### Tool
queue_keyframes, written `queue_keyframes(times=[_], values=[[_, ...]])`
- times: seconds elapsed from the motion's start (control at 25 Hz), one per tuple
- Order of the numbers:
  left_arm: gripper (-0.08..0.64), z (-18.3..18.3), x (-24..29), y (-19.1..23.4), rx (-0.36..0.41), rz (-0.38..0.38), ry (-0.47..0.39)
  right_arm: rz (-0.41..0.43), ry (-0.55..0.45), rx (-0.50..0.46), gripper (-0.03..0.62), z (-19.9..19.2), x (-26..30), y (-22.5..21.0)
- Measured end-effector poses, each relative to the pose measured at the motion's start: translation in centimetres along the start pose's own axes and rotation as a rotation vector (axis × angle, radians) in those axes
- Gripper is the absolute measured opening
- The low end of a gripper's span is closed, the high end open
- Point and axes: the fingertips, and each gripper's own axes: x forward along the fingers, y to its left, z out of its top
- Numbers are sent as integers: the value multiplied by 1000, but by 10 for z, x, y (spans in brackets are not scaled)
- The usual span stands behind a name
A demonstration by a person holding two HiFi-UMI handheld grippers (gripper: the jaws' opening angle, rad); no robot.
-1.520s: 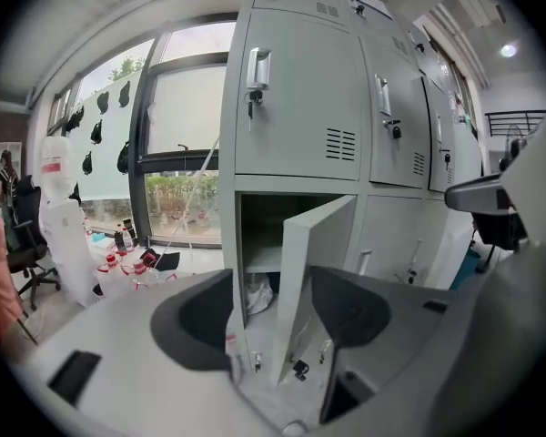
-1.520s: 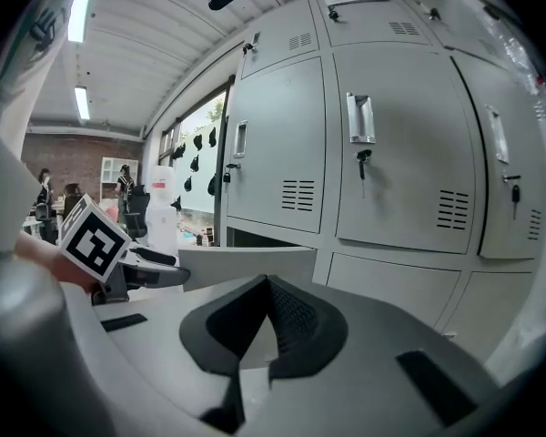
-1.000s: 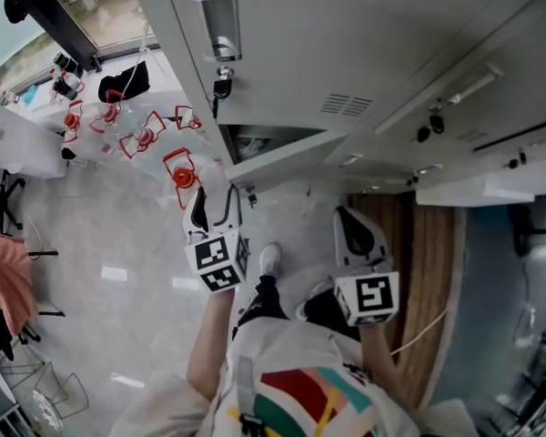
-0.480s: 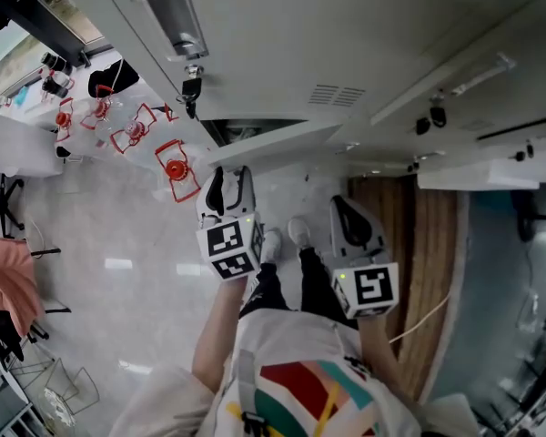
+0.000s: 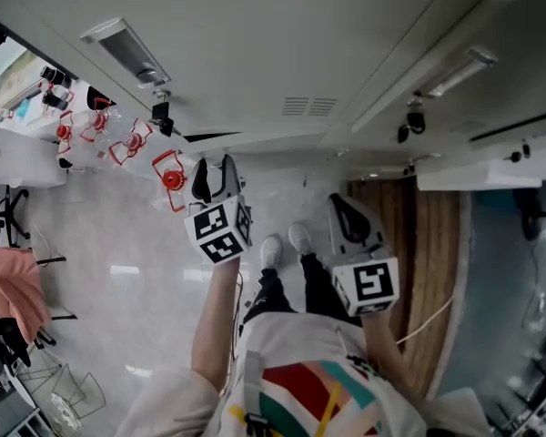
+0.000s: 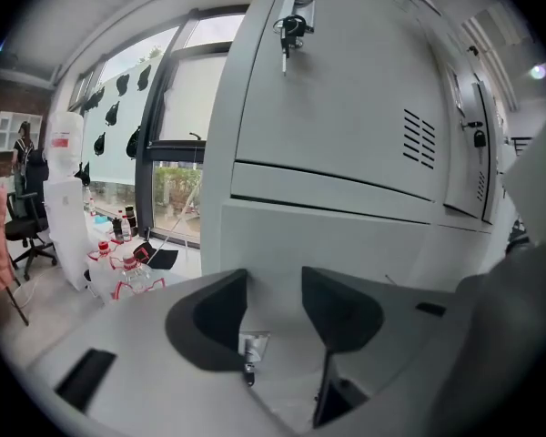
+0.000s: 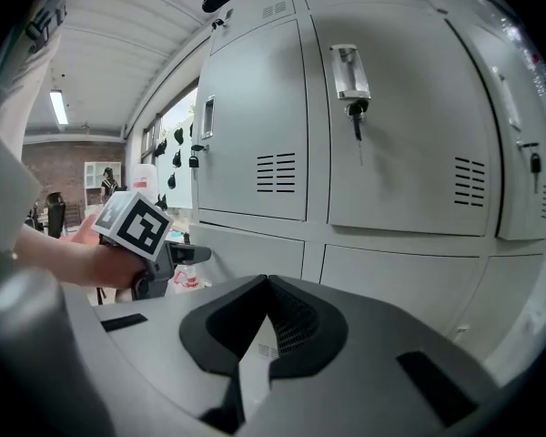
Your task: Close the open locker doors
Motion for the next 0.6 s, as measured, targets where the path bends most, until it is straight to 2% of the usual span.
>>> queue_keyframes(times=[0.32, 0.6], values=[[175, 16, 25, 1, 49, 4, -24, 4, 26, 12, 5, -11, 3, -12], [173, 14, 26, 0, 50, 4, -31, -3, 24, 18, 5, -11, 7, -22]])
